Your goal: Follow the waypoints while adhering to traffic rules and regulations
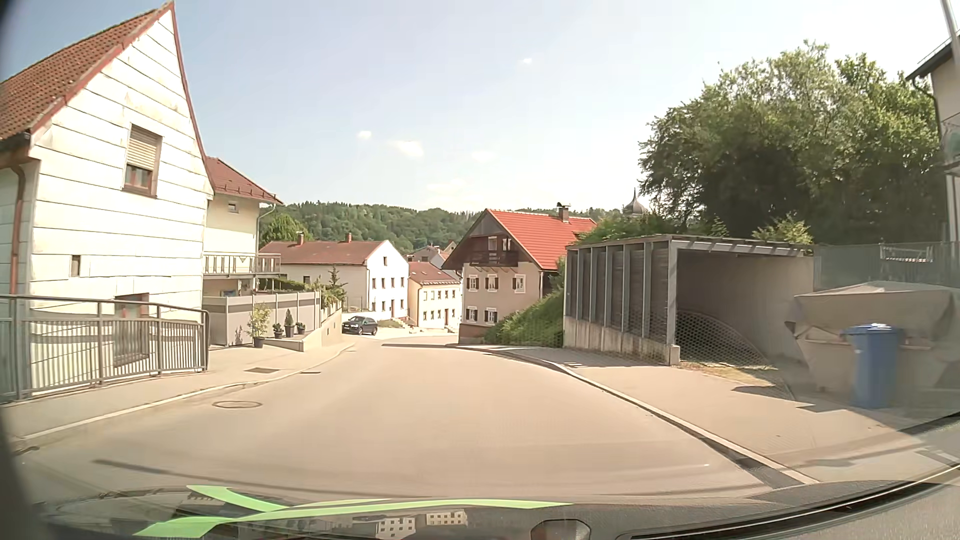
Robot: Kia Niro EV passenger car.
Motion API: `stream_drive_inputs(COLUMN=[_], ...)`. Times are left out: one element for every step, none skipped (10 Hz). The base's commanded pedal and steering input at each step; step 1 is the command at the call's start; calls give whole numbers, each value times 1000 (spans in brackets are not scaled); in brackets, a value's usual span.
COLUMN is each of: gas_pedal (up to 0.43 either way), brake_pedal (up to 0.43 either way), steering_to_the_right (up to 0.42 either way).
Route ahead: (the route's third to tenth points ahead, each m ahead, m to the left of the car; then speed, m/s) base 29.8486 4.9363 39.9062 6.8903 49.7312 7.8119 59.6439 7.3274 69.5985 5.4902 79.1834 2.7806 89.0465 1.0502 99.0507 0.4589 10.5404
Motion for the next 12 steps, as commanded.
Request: stream_drive_inputs(gas_pedal=[0,0,0,0,0,0,0,0,0,0,0,0], brake_pedal=[37,37,49,49,61,67,85,128,152,171,189,201], steering_to_the_right=[-28,-28,-31,-37,-43,-46,-46,-46,-46,-46,-46,-46])
